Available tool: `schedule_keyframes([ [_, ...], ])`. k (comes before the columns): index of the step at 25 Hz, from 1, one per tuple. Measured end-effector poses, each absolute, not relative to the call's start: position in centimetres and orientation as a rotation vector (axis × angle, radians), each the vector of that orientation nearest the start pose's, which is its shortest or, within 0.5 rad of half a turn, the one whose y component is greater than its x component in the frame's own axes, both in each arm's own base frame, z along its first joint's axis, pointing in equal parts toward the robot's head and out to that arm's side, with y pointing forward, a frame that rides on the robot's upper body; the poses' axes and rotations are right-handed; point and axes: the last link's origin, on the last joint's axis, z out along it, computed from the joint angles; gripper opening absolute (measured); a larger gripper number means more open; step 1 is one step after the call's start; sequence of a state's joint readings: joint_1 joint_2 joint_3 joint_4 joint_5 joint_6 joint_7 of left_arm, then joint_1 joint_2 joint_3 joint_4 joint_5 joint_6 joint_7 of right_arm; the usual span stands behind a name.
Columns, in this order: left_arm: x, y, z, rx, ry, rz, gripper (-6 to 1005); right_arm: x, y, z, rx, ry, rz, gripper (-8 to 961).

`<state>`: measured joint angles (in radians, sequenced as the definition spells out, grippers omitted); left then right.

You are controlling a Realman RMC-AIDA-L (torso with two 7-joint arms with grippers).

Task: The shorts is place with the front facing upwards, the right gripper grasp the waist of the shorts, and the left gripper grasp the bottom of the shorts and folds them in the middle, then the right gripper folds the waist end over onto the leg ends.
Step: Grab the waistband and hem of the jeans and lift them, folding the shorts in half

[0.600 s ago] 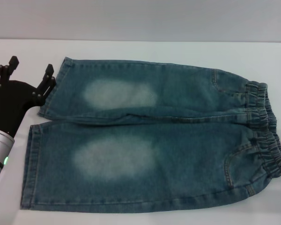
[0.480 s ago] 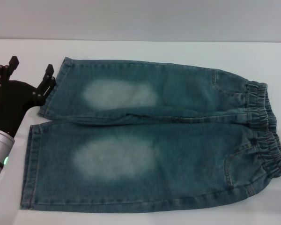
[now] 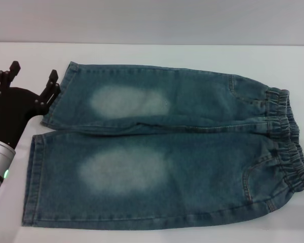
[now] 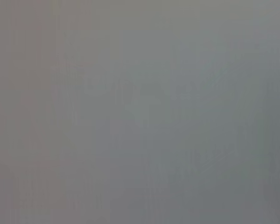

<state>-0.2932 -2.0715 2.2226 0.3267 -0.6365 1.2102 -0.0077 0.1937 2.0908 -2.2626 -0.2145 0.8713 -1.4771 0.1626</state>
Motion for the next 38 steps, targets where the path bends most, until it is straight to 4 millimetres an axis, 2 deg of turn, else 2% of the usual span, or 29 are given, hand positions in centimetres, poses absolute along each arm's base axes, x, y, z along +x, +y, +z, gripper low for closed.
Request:
schedule_keyframes([
  [8, -31.3, 30.2, -2.8, -1.677, -0.388, -0.700, 849, 34.4, 25.2, 0.2, -1.432, 0.498, 0.852, 665],
  [13, -31.2, 30.6, -3.3, -1.696, -0.412, -0.684, 850, 33.8, 26.2, -0.5, -1.502, 0.525, 0.872, 665],
  [18, -30.7, 31.2, -3.5, -1.705, -0.436, -0.688, 850, 33.7, 28.0, -0.8, -1.543, 0.659, 0.953, 665],
  [27, -29.8, 32.5, -4.2, -1.735, -0.501, -0.677, 850, 32.1, 31.5, -1.6, -1.721, 0.766, 0.988, 666],
  [33, -28.8, 33.7, -4.4, -1.763, -0.581, -0.664, 847, 30.5, 34.7, -2.3, -1.901, 0.810, 0.931, 666],
  [38, -27.8, 34.4, -4.3, -1.809, -0.635, -0.643, 845, 28.2, 36.5, -2.8, -2.001, 0.782, 0.922, 664],
])
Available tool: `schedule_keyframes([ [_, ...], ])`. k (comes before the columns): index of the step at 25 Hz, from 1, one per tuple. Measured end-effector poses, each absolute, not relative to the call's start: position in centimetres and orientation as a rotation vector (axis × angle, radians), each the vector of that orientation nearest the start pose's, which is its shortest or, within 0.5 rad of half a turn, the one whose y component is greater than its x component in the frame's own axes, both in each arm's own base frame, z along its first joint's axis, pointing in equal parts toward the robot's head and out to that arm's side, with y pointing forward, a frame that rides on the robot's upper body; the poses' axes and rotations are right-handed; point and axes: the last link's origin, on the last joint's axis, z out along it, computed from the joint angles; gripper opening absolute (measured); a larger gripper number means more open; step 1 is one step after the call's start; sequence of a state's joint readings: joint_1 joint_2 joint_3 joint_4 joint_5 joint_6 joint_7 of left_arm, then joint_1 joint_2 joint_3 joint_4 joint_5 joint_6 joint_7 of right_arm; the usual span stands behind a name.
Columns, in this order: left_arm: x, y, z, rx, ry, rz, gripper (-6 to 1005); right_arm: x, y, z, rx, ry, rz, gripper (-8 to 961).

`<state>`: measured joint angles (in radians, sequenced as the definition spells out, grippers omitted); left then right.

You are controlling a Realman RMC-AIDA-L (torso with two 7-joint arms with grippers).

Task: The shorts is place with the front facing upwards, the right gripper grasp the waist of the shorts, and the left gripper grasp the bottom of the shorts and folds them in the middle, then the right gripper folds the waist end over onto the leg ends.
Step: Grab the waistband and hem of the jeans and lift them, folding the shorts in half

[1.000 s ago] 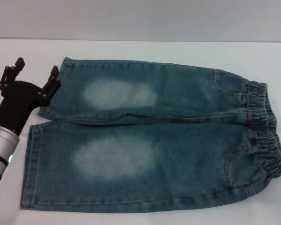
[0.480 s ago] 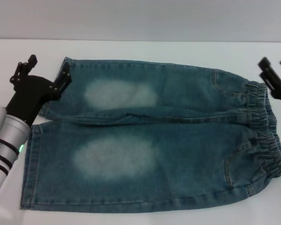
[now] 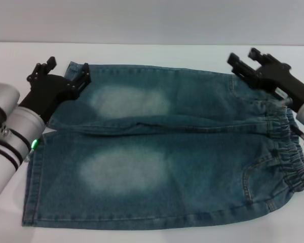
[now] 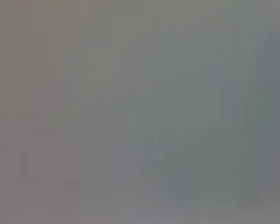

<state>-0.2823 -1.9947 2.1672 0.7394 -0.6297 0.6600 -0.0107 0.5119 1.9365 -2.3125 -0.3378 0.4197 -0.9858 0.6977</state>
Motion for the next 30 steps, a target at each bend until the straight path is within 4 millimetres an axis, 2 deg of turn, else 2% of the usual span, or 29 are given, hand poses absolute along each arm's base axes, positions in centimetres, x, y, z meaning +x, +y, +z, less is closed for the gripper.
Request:
schedule_keyframes([
  [7, -26.4, 35.1, -3.8, -1.855, -0.668, -0.584, 843, 24.7, 38.9, -2.5, -2.020, 0.759, 0.955, 660],
  [13, -25.2, 34.7, -3.2, -1.858, -0.675, -0.578, 841, 22.5, 40.1, -2.8, -1.980, 0.842, 0.752, 655],
  [18, -24.1, 35.1, -2.1, -1.892, -0.786, -0.485, 839, 20.2, 39.5, -1.9, -1.884, 0.975, 0.606, 654],
  [21, -24.1, 35.1, -2.1, -1.892, -0.786, -0.485, 838, 19.3, 38.8, -1.8, -1.840, 1.096, 0.484, 654],
  [22, -23.9, 35.3, -1.5, -1.906, -0.872, -0.403, 838, 18.7, 38.5, -1.7, -1.843, 1.117, 0.444, 654],
  [24, -23.5, 35.4, -1.3, -1.923, -0.892, -0.356, 837, 17.7, 37.7, -1.6, -1.867, 1.152, 0.368, 654],
  [27, -23.3, 35.4, -1.2, -1.942, -0.903, -0.309, 836, 16.6, 36.6, -0.9, -1.918, 1.209, 0.353, 654],
  [28, -22.5, 35.3, -0.6, -1.976, -0.903, -0.240, 836, 16.4, 36.2, -0.4, -1.925, 1.226, 0.369, 654],
  [30, -22.0, 34.9, 0.2, -1.988, -0.907, -0.216, 835, 16.7, 35.4, 0.6, -1.921, 1.266, 0.381, 654],
])
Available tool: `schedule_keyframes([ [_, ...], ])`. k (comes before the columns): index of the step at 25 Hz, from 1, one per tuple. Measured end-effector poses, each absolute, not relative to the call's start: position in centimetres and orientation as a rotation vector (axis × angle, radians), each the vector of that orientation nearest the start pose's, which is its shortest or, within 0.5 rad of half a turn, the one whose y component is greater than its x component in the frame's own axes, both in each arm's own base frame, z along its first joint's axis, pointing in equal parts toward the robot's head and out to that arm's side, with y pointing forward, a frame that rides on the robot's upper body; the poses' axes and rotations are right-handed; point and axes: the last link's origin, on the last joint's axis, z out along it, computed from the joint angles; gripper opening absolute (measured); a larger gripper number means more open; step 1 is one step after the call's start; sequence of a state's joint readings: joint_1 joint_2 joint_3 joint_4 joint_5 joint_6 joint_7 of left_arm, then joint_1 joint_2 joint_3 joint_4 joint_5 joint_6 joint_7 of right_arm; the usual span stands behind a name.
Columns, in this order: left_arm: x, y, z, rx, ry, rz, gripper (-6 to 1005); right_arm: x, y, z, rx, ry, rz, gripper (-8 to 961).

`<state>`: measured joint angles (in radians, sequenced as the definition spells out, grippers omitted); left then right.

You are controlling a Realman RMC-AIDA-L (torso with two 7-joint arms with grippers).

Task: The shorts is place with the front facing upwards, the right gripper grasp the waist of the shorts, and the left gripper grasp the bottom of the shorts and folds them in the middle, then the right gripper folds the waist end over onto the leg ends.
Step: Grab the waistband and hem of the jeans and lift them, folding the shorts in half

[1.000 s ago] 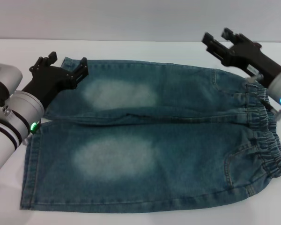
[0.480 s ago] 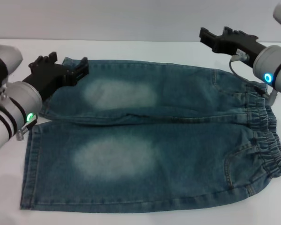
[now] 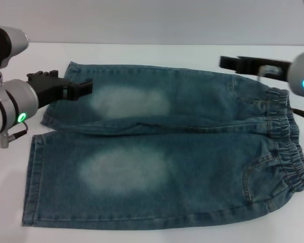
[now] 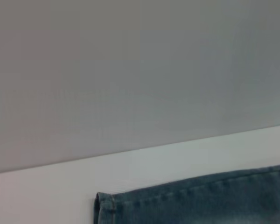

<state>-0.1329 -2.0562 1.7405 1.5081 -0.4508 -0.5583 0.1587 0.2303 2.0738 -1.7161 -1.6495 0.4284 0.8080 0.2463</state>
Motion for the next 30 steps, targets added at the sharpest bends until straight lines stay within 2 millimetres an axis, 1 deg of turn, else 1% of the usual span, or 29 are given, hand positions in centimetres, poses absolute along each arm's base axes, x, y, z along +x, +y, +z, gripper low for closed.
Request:
schedule_keyframes([
  [1, -22.0, 34.9, 0.2, -1.988, -0.907, -0.216, 835, 16.9, 35.0, 1.2, -1.910, 1.285, 0.383, 654],
  [5, -21.5, 33.6, 1.6, -2.011, -0.938, -0.153, 834, 18.1, 33.8, 3.2, -1.862, 1.353, 0.346, 654],
  [6, -21.5, 33.6, 1.6, -2.011, -0.938, -0.153, 834, 18.3, 33.6, 3.6, -1.854, 1.372, 0.344, 654],
  [7, -21.6, 33.2, 2.0, -2.016, -0.953, -0.120, 833, 18.4, 33.5, 3.9, -1.846, 1.385, 0.349, 653],
  [11, -22.2, 33.0, 2.3, -2.020, -0.990, -0.070, 832, 18.6, 33.3, 5.2, -1.847, 1.447, 0.406, 653],
  [12, -22.6, 32.7, 2.3, -2.031, -1.028, -0.018, 832, 18.7, 33.3, 5.5, -1.846, 1.458, 0.421, 653],
  [13, -22.6, 32.6, 2.4, -2.035, -1.037, -0.003, 831, 18.9, 33.3, 5.9, -1.836, 1.467, 0.429, 653],
  [15, -22.8, 32.4, 2.4, -2.040, -1.052, 0.017, 831, 19.7, 33.2, 6.6, -1.805, 1.486, 0.423, 653],
  [17, -22.9, 31.7, 2.9, -2.042, -1.074, 0.060, 830, 21.2, 32.8, 7.7, -1.750, 1.511, 0.411, 653],
  [18, -22.9, 31.6, 3.0, -2.041, -1.078, 0.063, 830, 21.2, 32.8, 7.7, -1.750, 1.511, 0.411, 653],
  [21, -23.0, 31.4, 3.2, -2.035, -1.089, 0.069, 829, 22.5, 32.3, 8.3, -1.706, 1.537, 0.403, 653],
  [23, -23.4, 31.0, 3.9, -2.009, -1.126, 0.079, 828, 23.1, 32.0, 8.3, -1.692, 1.553, 0.393, 653],
  [27, -23.7, 30.7, 4.3, -1.993, -1.163, 0.092, 827, 23.8, 31.4, 8.2, -1.680, 1.571, 0.378, 653],
  [30, -24.0, 30.3, 4.3, -1.984, -1.184, 0.138, 826, 24.1, 31.3, 8.3, -1.671, 1.579, 0.373, 653],
])
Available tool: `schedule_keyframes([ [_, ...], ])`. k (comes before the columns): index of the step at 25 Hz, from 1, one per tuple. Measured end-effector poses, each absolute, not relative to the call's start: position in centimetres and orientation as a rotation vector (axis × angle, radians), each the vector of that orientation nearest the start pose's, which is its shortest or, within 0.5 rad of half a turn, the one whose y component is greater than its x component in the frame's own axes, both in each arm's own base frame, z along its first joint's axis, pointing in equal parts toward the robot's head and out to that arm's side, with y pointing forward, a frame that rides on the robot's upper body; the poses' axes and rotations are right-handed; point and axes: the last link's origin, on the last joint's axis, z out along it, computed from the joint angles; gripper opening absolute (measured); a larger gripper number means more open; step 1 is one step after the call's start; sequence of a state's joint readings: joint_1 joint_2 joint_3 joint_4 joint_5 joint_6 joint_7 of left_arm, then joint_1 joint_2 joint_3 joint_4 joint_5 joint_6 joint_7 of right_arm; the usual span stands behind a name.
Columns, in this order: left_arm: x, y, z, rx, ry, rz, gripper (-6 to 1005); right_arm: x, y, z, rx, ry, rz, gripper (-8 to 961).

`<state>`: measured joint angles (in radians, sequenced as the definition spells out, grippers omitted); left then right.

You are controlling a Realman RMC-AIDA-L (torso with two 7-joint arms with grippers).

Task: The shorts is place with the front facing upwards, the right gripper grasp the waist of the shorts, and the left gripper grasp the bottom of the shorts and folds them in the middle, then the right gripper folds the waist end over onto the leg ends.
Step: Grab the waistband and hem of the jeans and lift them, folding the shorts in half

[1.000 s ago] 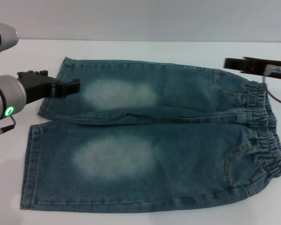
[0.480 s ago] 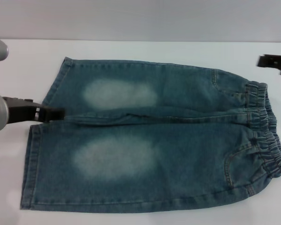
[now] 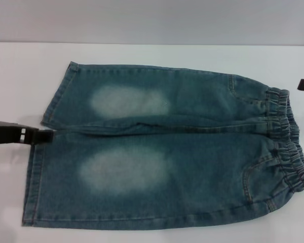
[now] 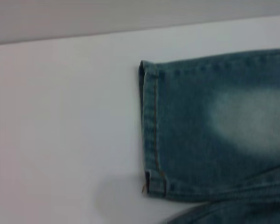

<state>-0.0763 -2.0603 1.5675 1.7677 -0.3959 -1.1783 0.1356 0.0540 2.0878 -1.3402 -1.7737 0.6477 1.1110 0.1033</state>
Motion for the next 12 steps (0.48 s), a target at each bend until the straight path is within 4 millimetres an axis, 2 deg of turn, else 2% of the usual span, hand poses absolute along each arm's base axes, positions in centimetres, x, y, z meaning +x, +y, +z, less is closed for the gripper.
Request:
schedule_keyframes([
  [8, -24.1, 29.9, 4.0, -1.984, -1.209, 0.209, 824, 26.7, 30.7, 8.8, -1.612, 1.633, 0.368, 653],
  [12, -23.9, 29.5, 4.0, -1.988, -1.231, 0.228, 822, 27.3, 30.0, 9.2, -1.610, 1.663, 0.416, 653],
])
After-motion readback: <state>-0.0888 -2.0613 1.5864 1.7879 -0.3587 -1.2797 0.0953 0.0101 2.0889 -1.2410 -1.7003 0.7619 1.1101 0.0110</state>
